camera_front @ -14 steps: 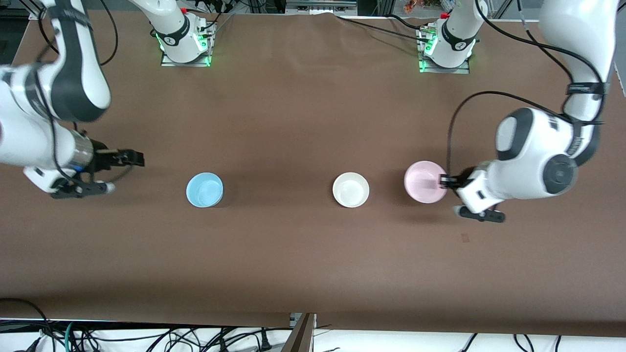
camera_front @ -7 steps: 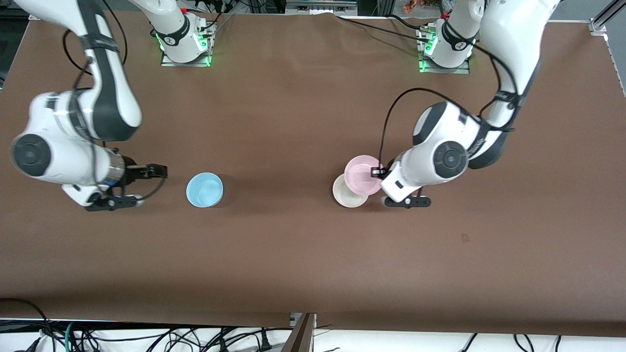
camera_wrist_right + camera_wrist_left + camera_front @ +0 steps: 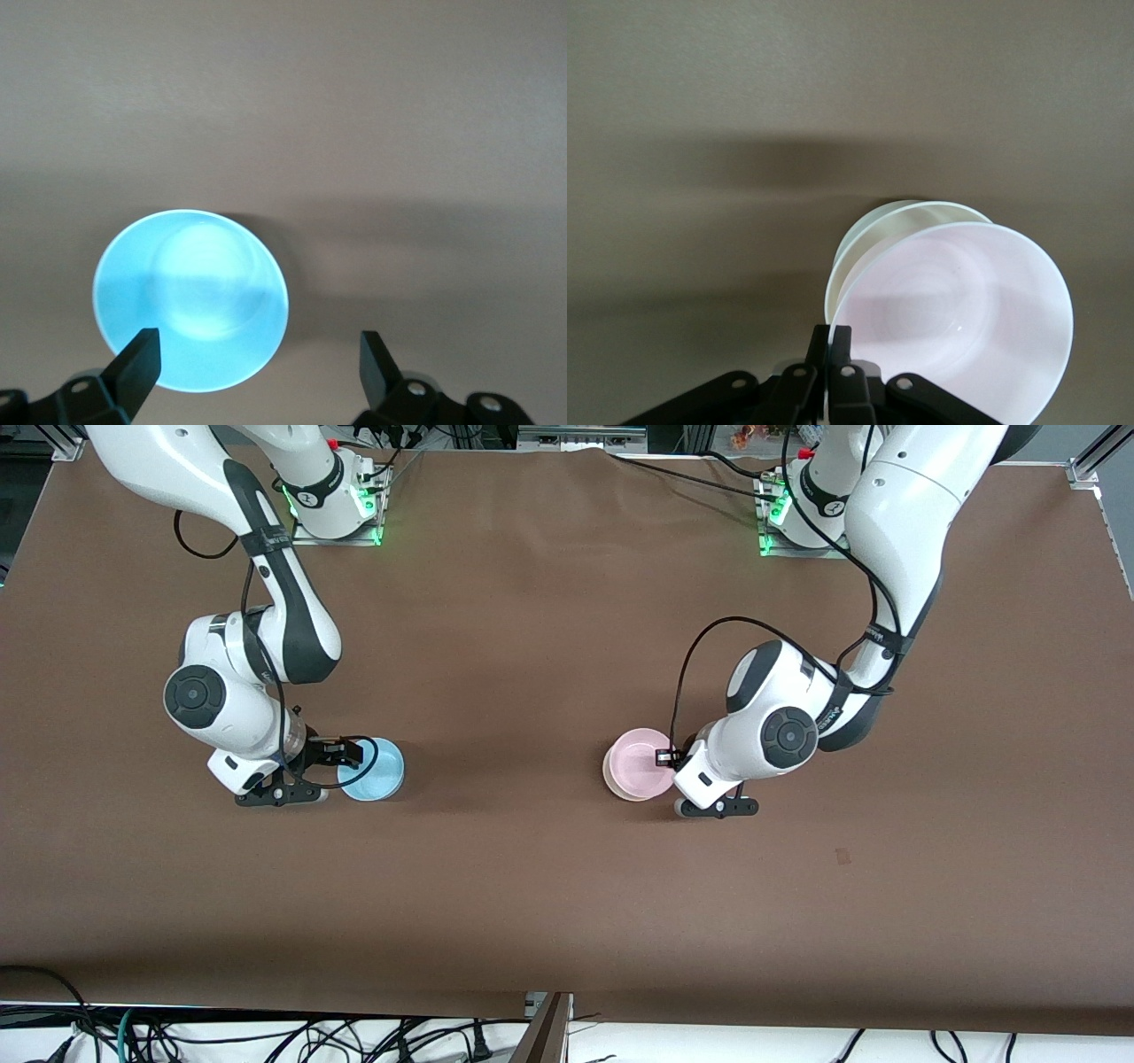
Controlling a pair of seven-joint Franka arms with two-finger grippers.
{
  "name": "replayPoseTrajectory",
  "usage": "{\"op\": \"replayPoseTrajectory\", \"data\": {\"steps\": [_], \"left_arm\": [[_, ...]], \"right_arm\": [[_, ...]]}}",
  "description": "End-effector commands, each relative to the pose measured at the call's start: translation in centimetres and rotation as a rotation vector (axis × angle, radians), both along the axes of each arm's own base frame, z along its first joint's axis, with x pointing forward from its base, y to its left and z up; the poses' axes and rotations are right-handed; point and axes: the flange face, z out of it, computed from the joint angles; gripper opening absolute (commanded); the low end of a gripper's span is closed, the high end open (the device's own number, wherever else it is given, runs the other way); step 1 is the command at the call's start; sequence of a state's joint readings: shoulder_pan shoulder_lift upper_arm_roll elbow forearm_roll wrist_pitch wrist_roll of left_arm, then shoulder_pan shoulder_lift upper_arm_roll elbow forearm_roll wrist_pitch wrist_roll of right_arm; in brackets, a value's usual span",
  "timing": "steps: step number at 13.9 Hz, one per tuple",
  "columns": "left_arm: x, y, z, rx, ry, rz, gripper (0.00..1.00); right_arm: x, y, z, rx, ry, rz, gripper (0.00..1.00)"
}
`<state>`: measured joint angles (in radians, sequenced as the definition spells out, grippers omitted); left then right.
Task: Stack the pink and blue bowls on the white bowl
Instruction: 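Lower the pink bowl into the white bowl while the right gripper grasps the blue bowl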
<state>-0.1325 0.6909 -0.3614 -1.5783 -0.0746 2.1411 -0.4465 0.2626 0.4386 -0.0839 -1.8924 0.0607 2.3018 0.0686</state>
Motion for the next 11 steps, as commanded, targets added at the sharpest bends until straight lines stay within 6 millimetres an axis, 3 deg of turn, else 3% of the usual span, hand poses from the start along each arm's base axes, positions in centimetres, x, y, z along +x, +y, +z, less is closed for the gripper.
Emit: {"op": "replayPoseTrajectory", "data": {"steps": [1,5,9,11], "left_arm": [[0.5,-1.2,-0.2,-0.007,-0.022,-0.005,0.00],[0.3,-1.1,-0.5,0.035,-0.047,-0.056,0.00],[0.2,-1.4,-0.6,0.037,-0.046,-0.062,0.00],[0.2,-1.3,-0.7,0.037,-0.045,-0.062,0.00]], "right_arm": [[0.2,-1.6,-1.5,-0.001,-0.039,-0.036,0.99],[0.1,-1.2,-2.5,0.033,-0.031,-0.072,0.99],[-2.1,-1.6,-5.6,0.030,-0.069,-0.078,0.99],[-2.3,-1.4,-5.9,0.030,-0.084,-0.076,0.99]]}}
